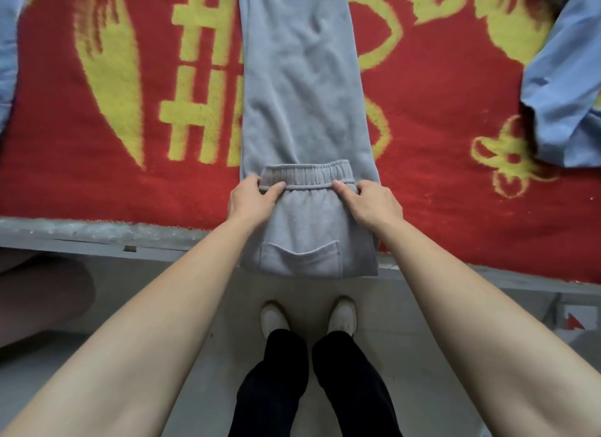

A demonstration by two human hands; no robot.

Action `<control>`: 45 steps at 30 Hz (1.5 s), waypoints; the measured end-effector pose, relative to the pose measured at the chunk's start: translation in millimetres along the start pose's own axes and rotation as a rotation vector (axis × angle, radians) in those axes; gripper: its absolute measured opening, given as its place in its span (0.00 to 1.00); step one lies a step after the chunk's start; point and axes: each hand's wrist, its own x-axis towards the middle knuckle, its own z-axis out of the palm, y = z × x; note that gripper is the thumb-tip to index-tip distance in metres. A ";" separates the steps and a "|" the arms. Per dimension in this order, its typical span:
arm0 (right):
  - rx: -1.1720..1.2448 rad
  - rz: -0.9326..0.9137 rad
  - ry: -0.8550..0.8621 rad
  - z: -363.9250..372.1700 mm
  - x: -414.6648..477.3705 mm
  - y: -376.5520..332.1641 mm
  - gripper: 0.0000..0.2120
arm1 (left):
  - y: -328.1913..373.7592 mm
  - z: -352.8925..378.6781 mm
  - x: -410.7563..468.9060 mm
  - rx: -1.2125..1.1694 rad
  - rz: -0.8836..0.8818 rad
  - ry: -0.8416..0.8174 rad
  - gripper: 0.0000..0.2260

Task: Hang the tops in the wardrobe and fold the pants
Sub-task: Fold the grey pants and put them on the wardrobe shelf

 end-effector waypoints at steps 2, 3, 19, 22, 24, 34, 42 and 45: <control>-0.043 0.021 0.001 7.6 9.2 -0.1 0.29 | -0.9 6.0 6.7 -0.020 -0.032 0.066 0.21; -0.063 0.022 0.017 10.7 10.5 -0.2 0.30 | -0.6 8.5 7.1 -0.049 -0.052 0.096 0.22; -0.621 -0.713 0.098 63.4 -66.0 46.7 0.63 | -68.7 21.1 -73.7 0.893 0.728 -0.072 0.55; -0.609 -0.712 0.204 70.8 -59.9 43.6 0.46 | -65.4 32.4 -65.5 0.925 0.656 -0.060 0.46; -0.609 -0.704 0.203 72.6 -64.1 40.3 0.39 | -57.1 36.2 -69.7 0.912 0.621 -0.092 0.40; -0.447 -0.598 -0.212 -22.1 -95.5 -4.9 0.27 | 3.9 -39.4 -89.9 0.777 0.467 -0.510 0.33; -0.350 -0.475 -0.387 -103.3 -108.8 -27.5 0.23 | 68.3 -105.5 -129.7 0.511 0.299 -0.574 0.27; -0.361 -0.473 -0.436 -112.3 -99.9 -28.9 0.22 | 74.1 -107.0 -128.5 0.472 0.243 -0.588 0.26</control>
